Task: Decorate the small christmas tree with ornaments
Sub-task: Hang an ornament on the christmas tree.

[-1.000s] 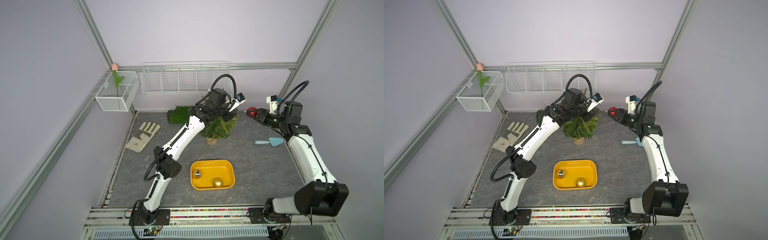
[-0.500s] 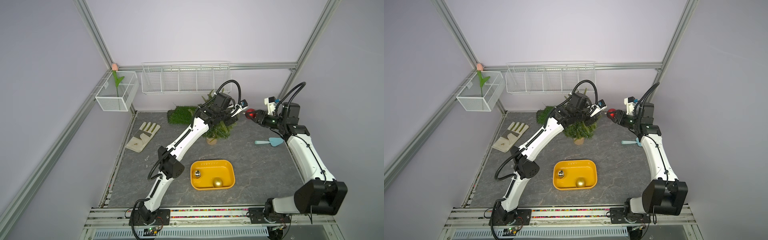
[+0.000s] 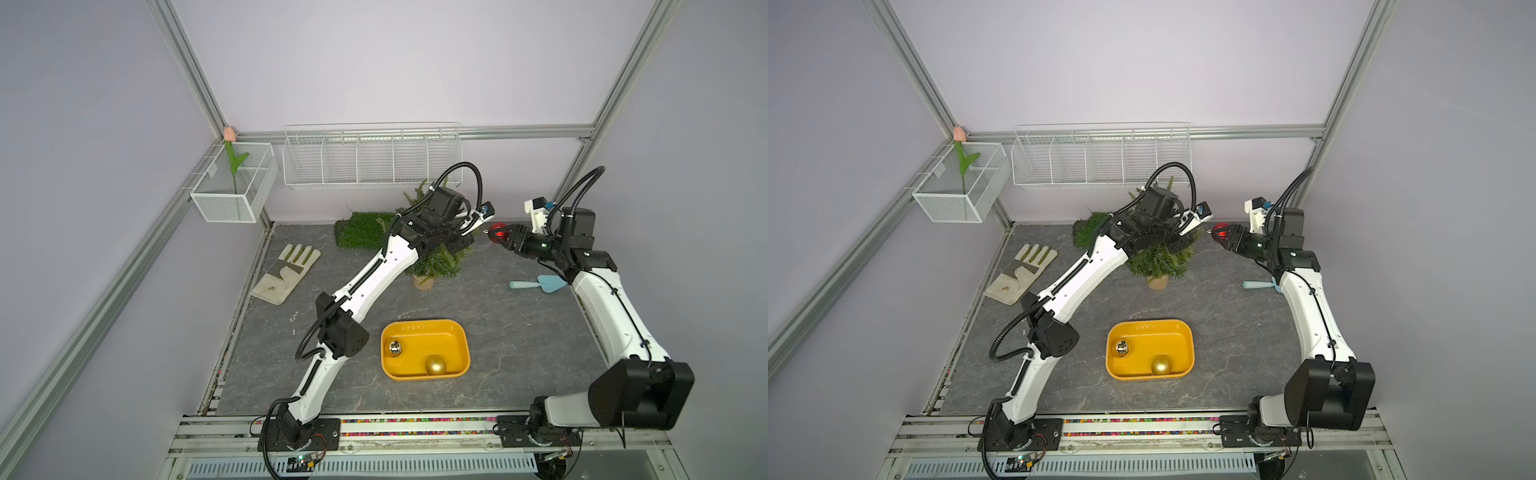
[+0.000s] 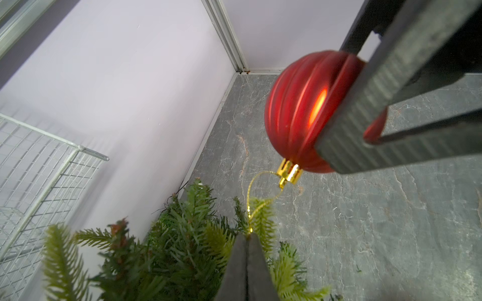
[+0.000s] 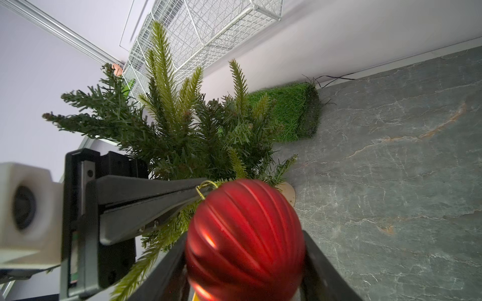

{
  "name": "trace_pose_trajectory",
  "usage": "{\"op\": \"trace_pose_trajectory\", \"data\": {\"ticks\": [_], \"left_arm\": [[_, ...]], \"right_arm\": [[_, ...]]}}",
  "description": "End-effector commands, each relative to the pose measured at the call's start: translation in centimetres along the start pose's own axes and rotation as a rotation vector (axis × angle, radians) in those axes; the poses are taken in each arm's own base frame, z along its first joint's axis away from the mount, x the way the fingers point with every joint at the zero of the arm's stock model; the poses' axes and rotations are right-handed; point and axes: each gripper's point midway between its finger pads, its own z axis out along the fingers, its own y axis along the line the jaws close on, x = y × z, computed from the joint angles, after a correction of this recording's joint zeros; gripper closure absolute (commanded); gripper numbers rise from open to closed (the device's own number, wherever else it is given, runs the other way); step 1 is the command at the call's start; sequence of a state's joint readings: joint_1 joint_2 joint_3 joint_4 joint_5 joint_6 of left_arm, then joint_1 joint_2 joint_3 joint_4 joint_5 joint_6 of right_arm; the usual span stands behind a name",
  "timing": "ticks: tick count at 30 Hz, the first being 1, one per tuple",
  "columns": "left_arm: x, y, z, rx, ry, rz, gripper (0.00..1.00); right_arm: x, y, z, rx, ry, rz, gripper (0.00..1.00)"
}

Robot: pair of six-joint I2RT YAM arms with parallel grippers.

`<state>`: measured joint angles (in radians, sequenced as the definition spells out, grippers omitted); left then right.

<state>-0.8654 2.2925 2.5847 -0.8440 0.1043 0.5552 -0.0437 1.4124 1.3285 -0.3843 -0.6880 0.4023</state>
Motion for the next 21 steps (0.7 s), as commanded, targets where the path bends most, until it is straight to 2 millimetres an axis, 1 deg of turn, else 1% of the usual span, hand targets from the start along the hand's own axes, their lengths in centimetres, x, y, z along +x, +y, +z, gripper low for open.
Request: {"op": "trace_pose_trajectory", "data": {"ticks": [1, 15, 21], "left_arm": [[-0.4, 0.1, -1.4, -0.011, 0.012, 0.022, 1.00], [0.5, -0.3, -1.1, -0.004, 0.046, 0.028, 1.00], [0.8, 0.0, -0.8, -0.026, 0.061, 0.027, 1.00]], "right_arm": [[0.8, -0.5, 0.6, 0.004, 0.023, -0.010, 0.67], [1.1, -0.8, 1.5, -0.003, 0.046, -0.002, 0.67], [1.0, -0.9, 1.7, -0.007, 0.047, -0.001, 0.67]]}}
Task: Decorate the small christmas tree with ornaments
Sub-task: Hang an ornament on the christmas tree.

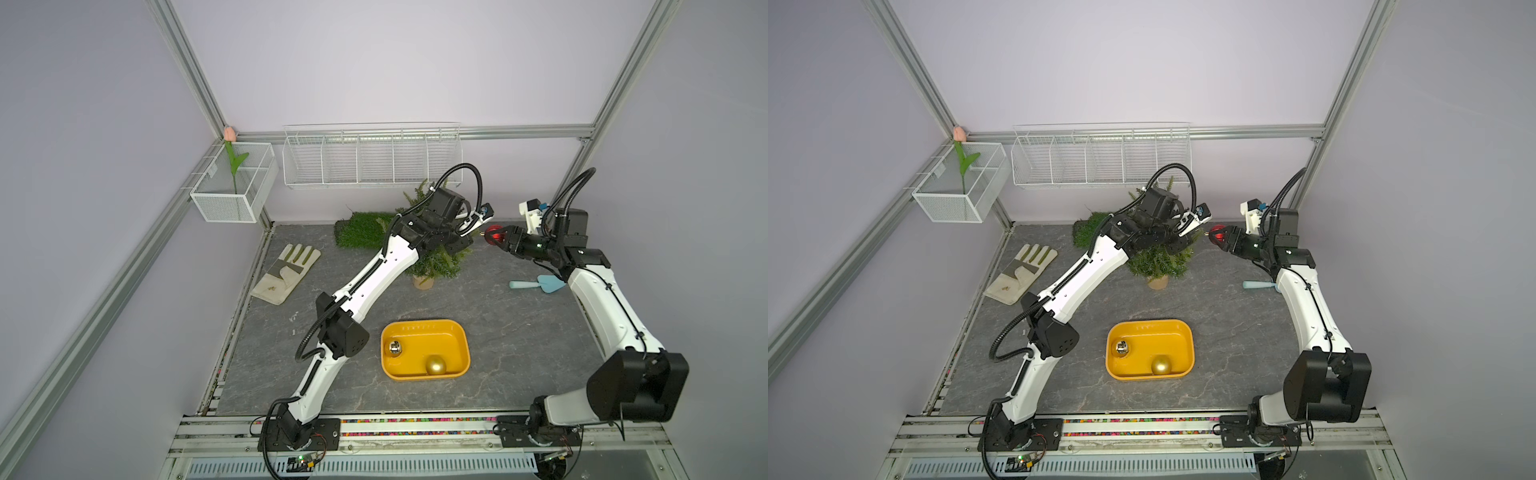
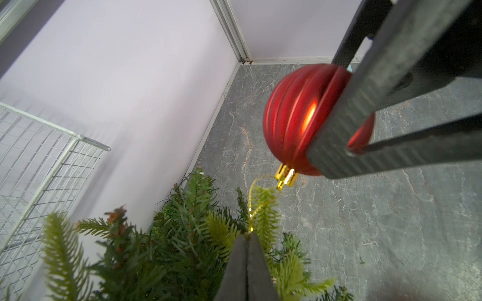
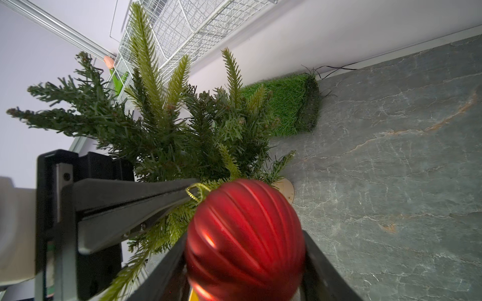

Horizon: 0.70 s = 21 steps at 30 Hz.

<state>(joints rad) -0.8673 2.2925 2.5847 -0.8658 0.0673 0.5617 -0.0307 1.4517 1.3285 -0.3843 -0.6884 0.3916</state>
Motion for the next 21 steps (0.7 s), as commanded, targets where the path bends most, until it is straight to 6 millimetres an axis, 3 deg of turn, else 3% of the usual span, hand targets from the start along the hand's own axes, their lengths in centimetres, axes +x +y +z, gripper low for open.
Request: {"op": "trace_pose_trajectory", "data": {"ticks": [1, 11, 21], "left_arm": [[0.1, -0.1, -0.8, -0.011, 0.025, 0.018, 1.00], [0.1, 0.2, -0.4, -0.034, 0.026, 0.011, 1.00], [2.1, -0.8, -0.1, -0.002, 0.108, 0.002, 1.00]], "right_arm": [[0.2, 0.0, 0.5, -0.011, 0.011, -0.012, 0.67], [-0.6, 0.1, 0.6, -0.013, 0.002, -0.016, 0.67], [0.3, -0.3, 1.5, -0.028, 0.038, 0.003, 0.67]]}}
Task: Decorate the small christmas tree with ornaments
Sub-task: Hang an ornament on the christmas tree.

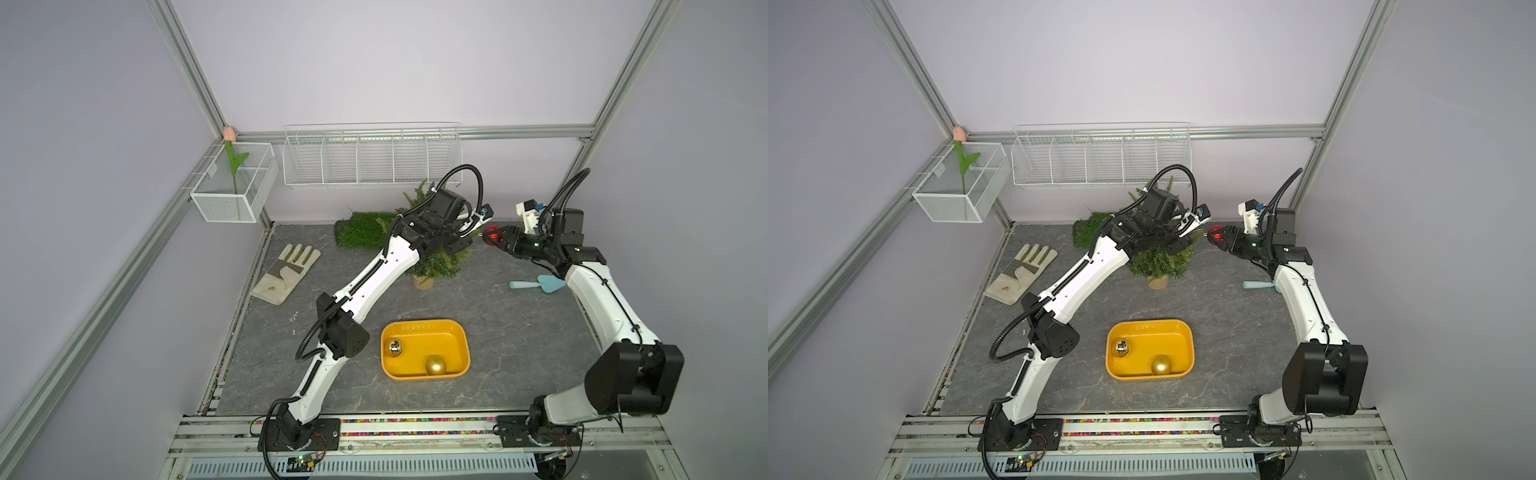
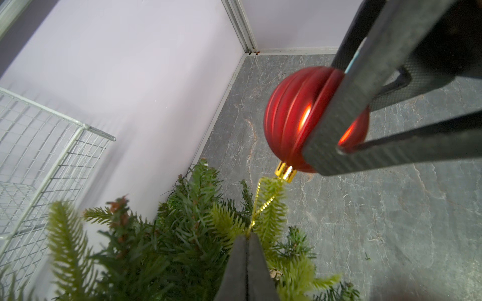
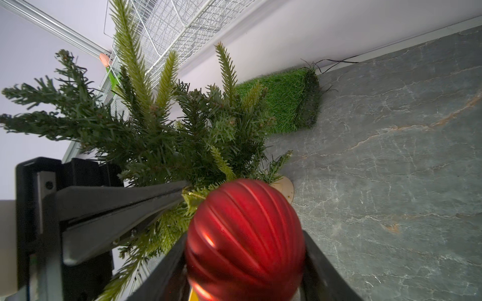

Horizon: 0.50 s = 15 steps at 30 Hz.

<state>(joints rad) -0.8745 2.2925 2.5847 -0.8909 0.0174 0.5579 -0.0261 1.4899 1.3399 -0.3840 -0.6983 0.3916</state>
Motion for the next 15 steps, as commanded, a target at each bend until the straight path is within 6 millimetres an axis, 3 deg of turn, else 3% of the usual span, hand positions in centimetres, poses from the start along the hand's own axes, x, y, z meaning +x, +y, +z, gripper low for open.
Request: {"op": "trace_pose_trajectory", "data": {"ticks": [1, 7, 15], "left_arm": [[1.4, -1.0, -0.1, 0.028, 0.068, 0.004, 1.00], [1.7, -1.0, -0.2, 0.027, 0.080, 0.005, 1.00], [0.1, -0.6, -1.1, 0.019, 0.022, -0.015, 0.99]], "right_arm": [[0.3, 0.3, 0.6, -0.025, 0.018, -0.015, 0.67], [1.4, -0.6, 1.0, 0.004, 0.043, -0.004, 0.68], [1.9, -1.5, 0.8, 0.056, 0.054, -0.006, 0.68]]}}
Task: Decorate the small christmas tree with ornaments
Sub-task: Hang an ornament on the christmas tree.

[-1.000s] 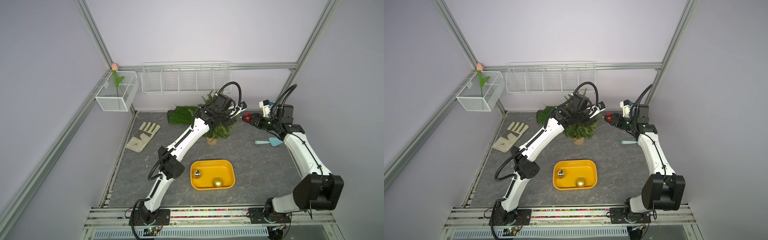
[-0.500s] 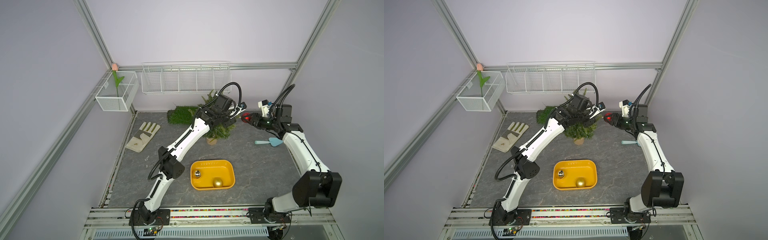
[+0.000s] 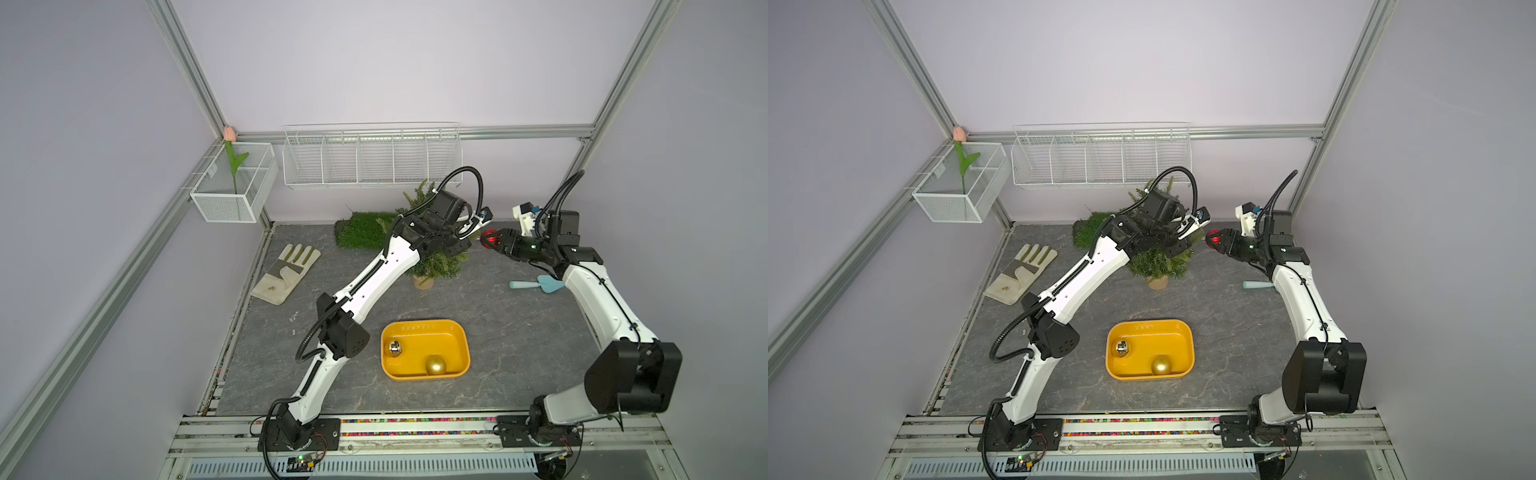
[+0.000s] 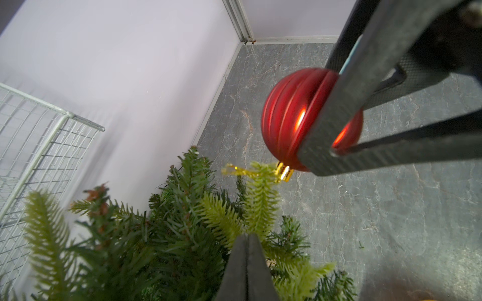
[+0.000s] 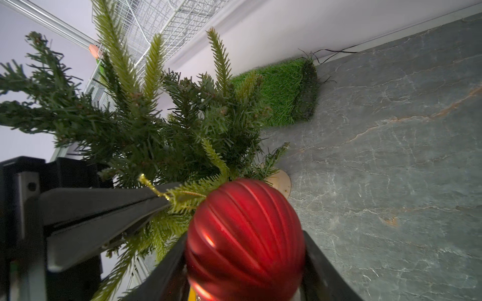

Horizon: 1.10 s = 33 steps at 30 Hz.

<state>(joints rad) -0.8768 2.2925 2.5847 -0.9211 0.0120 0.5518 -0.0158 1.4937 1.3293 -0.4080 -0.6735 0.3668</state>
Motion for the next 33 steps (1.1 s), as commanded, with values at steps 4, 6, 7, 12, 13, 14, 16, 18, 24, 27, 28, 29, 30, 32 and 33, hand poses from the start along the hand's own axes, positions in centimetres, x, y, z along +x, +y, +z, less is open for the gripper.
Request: {"op": "trace_pose_trajectory", "data": {"ticks": [4, 6, 7, 12, 13, 14, 16, 18, 24, 27, 28, 29, 30, 32, 33], "left_arm": [[-1.8, 0.1, -2.3, 0.009, -0.056, -0.022, 0.94], [-2.5, 0.1, -2.9, 0.015, -0.084, -0.028, 0.92], [-3.0, 0.2, -3.3, 0.019, -0.102, -0.032, 0.90], [-4.7, 0.3, -4.7, 0.029, -0.174, -0.045, 0.84], [-5.1, 0.3, -5.1, 0.032, -0.189, -0.048, 0.83], [-5.4, 0.3, -5.4, 0.036, -0.202, -0.054, 0.81], [-6.0, 0.3, -6.1, 0.044, -0.225, -0.061, 0.80], [-6.6, 0.4, -6.9, 0.046, -0.248, -0.069, 0.78], [-8.1, 0.4, -8.9, 0.061, -0.316, -0.084, 0.64], [-8.5, 0.5, -9.6, 0.059, -0.335, -0.088, 0.60], [-8.6, 0.6, -9.7, 0.057, -0.338, -0.091, 0.58], [-8.6, 0.7, -9.9, 0.054, -0.341, -0.090, 0.57], [-8.7, 0.7, -10.1, 0.053, -0.343, -0.090, 0.56], [-8.7, 1.0, -10.5, 0.040, -0.342, -0.095, 0.53], [-8.7, 1.1, -10.7, 0.035, -0.342, -0.097, 0.52]], "right_arm": [[1.4, -1.3, 0.4, 0.050, 0.037, -0.001, 0.68], [1.6, -1.6, 0.5, 0.057, 0.042, 0.002, 0.68], [1.7, -1.6, 0.5, 0.059, 0.043, 0.002, 0.68], [1.6, -1.4, 0.3, 0.054, 0.036, -0.003, 0.59], [1.4, -1.2, 0.2, 0.048, 0.029, -0.005, 0.55], [1.3, -0.9, 0.0, 0.043, 0.020, -0.012, 0.51], [1.0, -0.6, -0.3, 0.043, 0.007, -0.018, 0.46], [0.9, -0.5, -0.6, 0.049, -0.001, -0.023, 0.42], [1.0, -0.6, -1.1, 0.073, -0.009, -0.027, 0.27], [1.0, -0.5, -1.3, 0.078, -0.016, -0.031, 0.22], [1.0, -0.4, -1.4, 0.082, -0.020, -0.033, 0.21], [1.0, -0.5, -1.5, 0.088, -0.021, -0.033, 0.21], [1.0, -0.5, -1.7, 0.093, -0.024, -0.035, 0.21], [1.1, -0.6, -2.0, 0.111, -0.029, -0.041, 0.21], [1.1, -0.5, -2.2, 0.118, -0.031, -0.046, 0.21]]}}
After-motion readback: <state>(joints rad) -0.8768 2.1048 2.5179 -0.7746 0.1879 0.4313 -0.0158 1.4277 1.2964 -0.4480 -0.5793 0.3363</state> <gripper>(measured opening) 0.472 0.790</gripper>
